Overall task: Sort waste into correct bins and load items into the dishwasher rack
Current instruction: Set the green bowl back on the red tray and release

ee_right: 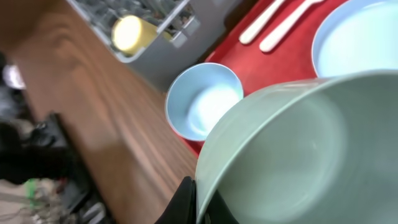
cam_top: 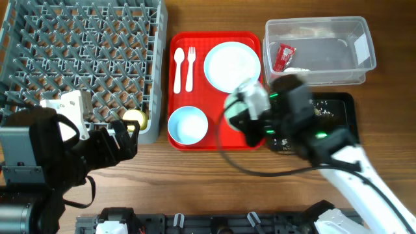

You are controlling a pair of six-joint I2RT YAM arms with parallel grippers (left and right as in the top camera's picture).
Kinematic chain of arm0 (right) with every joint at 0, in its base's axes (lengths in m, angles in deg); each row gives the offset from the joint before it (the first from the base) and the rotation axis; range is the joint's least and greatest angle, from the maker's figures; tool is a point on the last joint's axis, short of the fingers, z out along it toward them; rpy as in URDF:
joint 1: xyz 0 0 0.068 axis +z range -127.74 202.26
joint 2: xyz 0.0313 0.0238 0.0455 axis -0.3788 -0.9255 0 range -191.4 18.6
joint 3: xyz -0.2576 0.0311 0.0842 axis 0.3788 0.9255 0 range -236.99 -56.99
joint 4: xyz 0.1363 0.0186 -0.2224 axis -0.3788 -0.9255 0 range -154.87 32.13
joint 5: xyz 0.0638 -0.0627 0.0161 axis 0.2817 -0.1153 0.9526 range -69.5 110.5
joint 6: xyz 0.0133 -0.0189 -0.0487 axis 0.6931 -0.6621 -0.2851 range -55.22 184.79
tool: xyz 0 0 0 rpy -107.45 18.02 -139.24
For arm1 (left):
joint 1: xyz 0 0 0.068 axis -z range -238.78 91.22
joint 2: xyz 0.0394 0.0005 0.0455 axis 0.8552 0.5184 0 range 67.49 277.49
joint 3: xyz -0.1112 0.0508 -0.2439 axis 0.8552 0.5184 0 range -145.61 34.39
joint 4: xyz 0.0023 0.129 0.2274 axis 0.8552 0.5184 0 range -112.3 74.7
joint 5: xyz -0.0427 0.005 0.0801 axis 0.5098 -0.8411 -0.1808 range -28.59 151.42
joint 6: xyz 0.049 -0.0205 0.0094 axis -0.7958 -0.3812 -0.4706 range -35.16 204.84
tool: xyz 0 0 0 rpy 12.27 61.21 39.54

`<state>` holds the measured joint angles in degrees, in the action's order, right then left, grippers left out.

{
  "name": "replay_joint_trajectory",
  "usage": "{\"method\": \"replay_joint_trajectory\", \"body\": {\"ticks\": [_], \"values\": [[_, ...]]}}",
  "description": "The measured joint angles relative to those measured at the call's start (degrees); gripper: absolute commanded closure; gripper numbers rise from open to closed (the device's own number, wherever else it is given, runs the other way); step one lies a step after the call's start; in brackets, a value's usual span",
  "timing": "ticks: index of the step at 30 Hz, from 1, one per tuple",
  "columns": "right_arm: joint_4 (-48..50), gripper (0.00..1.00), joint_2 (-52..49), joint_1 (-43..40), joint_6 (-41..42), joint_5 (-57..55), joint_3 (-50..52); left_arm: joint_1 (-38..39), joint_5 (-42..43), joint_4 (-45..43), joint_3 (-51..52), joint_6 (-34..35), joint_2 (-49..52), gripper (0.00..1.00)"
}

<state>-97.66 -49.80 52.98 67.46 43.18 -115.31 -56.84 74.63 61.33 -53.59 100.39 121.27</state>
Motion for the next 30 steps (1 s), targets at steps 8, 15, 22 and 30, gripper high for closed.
{"method": "replay_joint_trajectory", "body": {"ticks": [8,15,22,30], "values": [[3.02,0.96,-17.46,7.58,13.88,-22.56,0.00,0.00,0.00,0.00,0.00,0.00,0.00,0.00],[5.27,0.20,-22.32,7.50,15.50,-23.17,0.00,0.00,0.00,0.00,0.00,0.00,0.00,0.00],[-0.09,0.00,-16.09,7.50,15.23,-21.18,-1.81,0.00,0.00,0.00,0.00,0.00,0.00,0.00],[-4.09,0.00,3.91,7.50,17.92,-16.52,-5.86,0.00,0.00,0.00,0.00,0.00,0.00,0.00]]}}
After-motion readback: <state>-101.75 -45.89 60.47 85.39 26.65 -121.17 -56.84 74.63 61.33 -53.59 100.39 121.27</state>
